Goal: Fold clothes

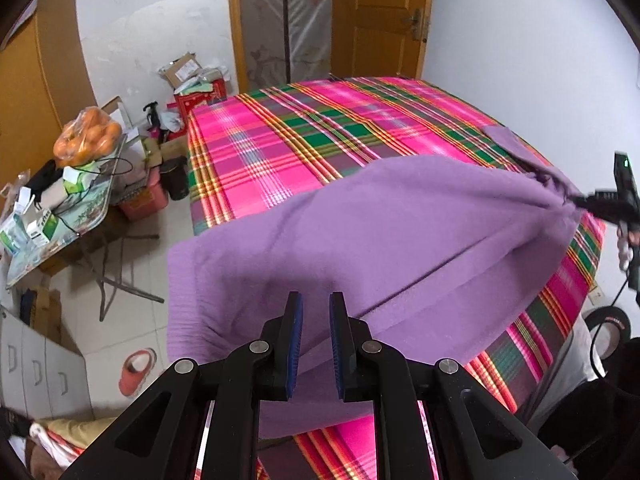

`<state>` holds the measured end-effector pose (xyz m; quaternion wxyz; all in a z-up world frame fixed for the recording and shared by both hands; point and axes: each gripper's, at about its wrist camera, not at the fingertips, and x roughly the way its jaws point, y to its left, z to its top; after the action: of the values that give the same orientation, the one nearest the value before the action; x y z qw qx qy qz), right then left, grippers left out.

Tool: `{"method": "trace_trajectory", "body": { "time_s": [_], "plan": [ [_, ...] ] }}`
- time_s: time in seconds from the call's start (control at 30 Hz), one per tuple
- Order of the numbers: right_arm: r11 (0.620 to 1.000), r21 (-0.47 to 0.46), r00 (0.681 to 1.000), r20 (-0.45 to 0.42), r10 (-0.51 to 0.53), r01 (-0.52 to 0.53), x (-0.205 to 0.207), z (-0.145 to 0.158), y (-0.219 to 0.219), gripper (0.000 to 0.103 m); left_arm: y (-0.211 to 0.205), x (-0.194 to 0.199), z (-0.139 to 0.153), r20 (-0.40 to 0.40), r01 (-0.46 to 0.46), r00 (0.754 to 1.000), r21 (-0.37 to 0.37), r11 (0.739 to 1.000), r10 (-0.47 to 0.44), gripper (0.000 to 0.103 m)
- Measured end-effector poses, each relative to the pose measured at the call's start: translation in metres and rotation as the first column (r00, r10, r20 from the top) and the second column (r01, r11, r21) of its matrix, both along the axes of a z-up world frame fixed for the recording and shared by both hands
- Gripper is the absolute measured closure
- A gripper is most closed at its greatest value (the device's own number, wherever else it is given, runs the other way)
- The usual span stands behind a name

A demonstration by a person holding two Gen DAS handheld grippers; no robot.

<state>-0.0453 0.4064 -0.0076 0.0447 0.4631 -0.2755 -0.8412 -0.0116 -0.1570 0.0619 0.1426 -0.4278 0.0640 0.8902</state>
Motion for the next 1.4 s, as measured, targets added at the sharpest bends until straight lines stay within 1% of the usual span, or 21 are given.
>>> {"method": "trace_trajectory", "body": {
  "time_s": [0.07, 0.13, 0.27, 0.33, 0.37, 0.4, 0.47, 0.5, 0.53, 0.57, 0.63, 0.7, 0.8, 0.87, 1.0, 1.1, 1.2, 1.23, 1.27, 1.33, 1.4],
  "plan": [
    [1.0, -0.01, 1.0, 0.012, -0.013, 0.013, 0.006, -0.006, 0.006, 0.096, 0.007, 0.001, -0.001, 0.007, 0.017, 1.0, -0.003, 1.0, -0.017, 0.089],
    [1.0, -0.012, 1.0, 0.007, -0.018, 0.018, 0.009, -0.006, 0.009, 0.09, 0.014, 0.001, -0.001, 0.014, 0.035, 0.999, -0.007, 0.999, -0.035, 0.089],
    [1.0, 0.011, 0.999, -0.031, 0.008, -0.007, 0.009, 0.006, 0.0, 0.088, 0.035, 0.002, -0.002, 0.032, 0.09, 0.995, -0.018, 0.996, -0.09, 0.087],
    [1.0, 0.011, 0.999, -0.034, -0.002, 0.002, 0.008, 0.007, 0.0, 0.079, 0.045, 0.003, -0.003, 0.038, 0.127, 0.991, -0.024, 0.992, -0.126, 0.079],
    [1.0, 0.007, 0.999, -0.034, -0.011, 0.011, 0.006, 0.007, 0.0, 0.074, 0.051, 0.004, -0.004, 0.041, 0.145, 0.989, -0.027, 0.989, -0.144, 0.078],
    [1.0, -0.002, 0.999, -0.03, -0.021, 0.021, 0.003, 0.005, 0.002, 0.072, 0.057, 0.004, -0.005, 0.048, 0.167, 0.985, -0.033, 0.985, -0.165, 0.078],
    [0.999, -0.016, 0.999, -0.02, -0.028, 0.027, -0.002, 0.0, 0.002, 0.072, 0.071, 0.005, -0.01, 0.063, 0.211, 0.976, -0.043, 0.976, -0.208, 0.078],
    [1.0, -0.012, 1.0, -0.016, -0.023, 0.023, -0.005, 0.0, -0.001, 0.076, 0.077, 0.005, -0.012, 0.072, 0.232, 0.971, -0.049, 0.971, -0.228, 0.077],
    [1.0, -0.009, 1.0, -0.018, -0.019, 0.019, -0.006, 0.001, -0.003, 0.083, 0.083, 0.004, -0.015, 0.081, 0.253, 0.965, -0.055, 0.966, -0.248, 0.077],
    [1.0, -0.008, 1.0, -0.026, -0.017, 0.017, -0.006, 0.002, -0.004, 0.097, 0.089, 0.004, -0.019, 0.092, 0.276, 0.958, -0.063, 0.959, -0.27, 0.077],
    [1.0, -0.017, 0.999, -0.05, -0.018, 0.017, -0.005, 0.006, -0.002, 0.097, 0.101, 0.004, -0.028, 0.113, 0.319, 0.944, -0.078, 0.945, -0.309, 0.077],
    [0.999, -0.031, 0.997, -0.073, -0.022, 0.019, -0.003, 0.012, 0.001, 0.097, 0.112, 0.007, -0.037, 0.129, 0.375, 0.923, -0.103, 0.921, -0.361, 0.077],
    [0.998, -0.051, 0.996, -0.085, -0.03, 0.025, -0.003, 0.016, 0.007, 0.097, 0.128, 0.012, -0.05, 0.131, 0.449, 0.893, -0.172, 0.877, -0.431, 0.077],
    [0.998, -0.062, 0.996, -0.083, -0.034, 0.029, -0.005, 0.017, 0.01, 0.097, 0.133, 0.013, -0.054, 0.123, 0.471, 0.882, -0.195, 0.86, -0.456, 0.077],
    [0.996, -0.082, 0.997, -0.074, -0.035, 0.029, -0.011, 0.012, 0.01, 0.097, 0.129, 0.007, -0.058, 0.115, 0.458, 0.889, -0.225, 0.86, -0.444, 0.077],
    [0.995, -0.093, 0.997, -0.076, -0.036, 0.029, -0.014, 0.011, 0.01, 0.097, 0.126, 0.004, -0.06, 0.126, 0.457, 0.89, -0.218, 0.863, -0.439, 0.076],
    [0.994, -0.107, 0.996, -0.079, -0.036, 0.028, -0.014, 0.011, 0.011, 0.098, 0.13, 0.005, -0.061, 0.126, 0.469, 0.883, -0.238, 0.85, -0.452, 0.082],
    [0.994, -0.109, 0.996, -0.08, -0.036, 0.028, -0.014, 0.011, 0.012, 0.098, 0.132, 0.006, -0.06, 0.127, 0.474, 0.88, -0.242, 0.846, -0.457, 0.092],
    [0.994, -0.11, 0.996, -0.082, -0.036, 0.027, -0.014, 0.011, 0.012, 0.098, 0.133, 0.006, -0.06, 0.129, 0.478, 0.878, -0.246, 0.843, -0.461, 0.096],
    [0.993, -0.115, 0.996, -0.087, -0.034, 0.024, -0.013, 0.012, 0.012, 0.098, 0.135, 0.007, -0.058, 0.128, 0.483, 0.876, -0.246, 0.841, -0.466, 0.1],
    [0.993, -0.12, 0.995, -0.095, -0.034, 0.023, -0.011, 0.015, 0.012, 0.098, 0.131, 0.009, -0.051, 0.114, 0.484, 0.875, -0.219, 0.847, -0.47, 0.1]
  ]
}}
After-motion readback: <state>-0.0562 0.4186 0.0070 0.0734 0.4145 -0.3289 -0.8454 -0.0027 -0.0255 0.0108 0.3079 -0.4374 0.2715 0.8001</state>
